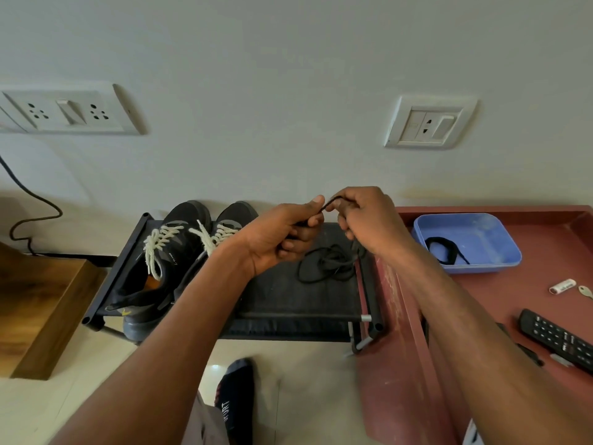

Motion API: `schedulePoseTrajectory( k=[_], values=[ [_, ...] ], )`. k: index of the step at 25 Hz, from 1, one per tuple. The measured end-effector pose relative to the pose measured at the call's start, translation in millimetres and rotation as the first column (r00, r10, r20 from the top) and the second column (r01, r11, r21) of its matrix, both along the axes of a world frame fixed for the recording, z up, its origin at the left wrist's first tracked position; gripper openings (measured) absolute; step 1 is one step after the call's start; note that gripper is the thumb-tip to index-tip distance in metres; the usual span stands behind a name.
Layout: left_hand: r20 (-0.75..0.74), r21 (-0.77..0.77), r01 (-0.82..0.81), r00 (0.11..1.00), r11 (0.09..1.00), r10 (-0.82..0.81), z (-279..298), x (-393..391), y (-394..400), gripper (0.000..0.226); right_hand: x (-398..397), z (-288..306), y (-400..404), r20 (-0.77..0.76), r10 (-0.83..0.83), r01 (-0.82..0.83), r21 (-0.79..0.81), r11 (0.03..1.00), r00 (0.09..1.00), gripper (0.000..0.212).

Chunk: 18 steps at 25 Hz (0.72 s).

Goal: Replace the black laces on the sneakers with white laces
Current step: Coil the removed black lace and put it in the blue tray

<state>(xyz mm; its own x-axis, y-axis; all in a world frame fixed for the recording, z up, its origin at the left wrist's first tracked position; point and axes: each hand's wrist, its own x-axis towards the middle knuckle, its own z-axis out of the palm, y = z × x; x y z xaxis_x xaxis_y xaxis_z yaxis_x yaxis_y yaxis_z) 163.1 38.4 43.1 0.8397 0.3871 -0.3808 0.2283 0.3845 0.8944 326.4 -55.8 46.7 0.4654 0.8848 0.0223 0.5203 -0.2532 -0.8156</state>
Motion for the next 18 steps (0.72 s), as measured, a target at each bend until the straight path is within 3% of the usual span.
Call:
schedulePoseTrajectory(
  k=[3, 7, 10, 13, 15, 17, 18],
  values=[
    [-0.027, -0.003, 0.122, 0.992, 0.993, -0.122, 3, 3, -5, 0.047, -7, -7, 2, 0.118, 0.072, -0.065, -0.06, 0.996, 0.99, 0.026],
    [0.028, -0.019, 0.105, 0.994, 0.994, -0.105, 4, 9, -7, 0.048, -3, -10, 2, 0.139, -0.036, 0.045, -0.067, 0.997, 0.99, 0.032],
    [0.197, -0.169, -0.103, 0.971, 0.98, 0.136, 8, 13, -7, 0.041, -4, -3, -3, 0.123, 0.158, -0.118, -0.28, 0.953, 0.98, 0.033],
    [0.27, -0.288, -0.365, 0.856, 0.885, 0.441, 5, 17, -4, 0.036, -24, -2, -6, 0.038, 0.336, -0.3, -0.361, 0.883, 0.941, 0.033],
    [0.287, -0.156, -0.498, 0.804, 0.853, 0.522, -2, 17, 1, 0.041, -29, 2, -7, 0.031, 0.41, -0.372, -0.363, 0.854, 0.911, 0.032],
    [0.25, 0.226, -0.536, 0.839, 0.813, 0.484, -5, 13, 5, 0.046, -30, 9, -9, 0.012, 0.467, -0.442, -0.306, 0.843, 0.884, 0.03],
    [0.193, 0.431, -0.465, 0.885, 0.773, 0.425, -7, 9, 6, 0.05, -29, 13, -10, -0.029, 0.458, -0.453, -0.212, 0.866, 0.888, 0.03]
  ],
)
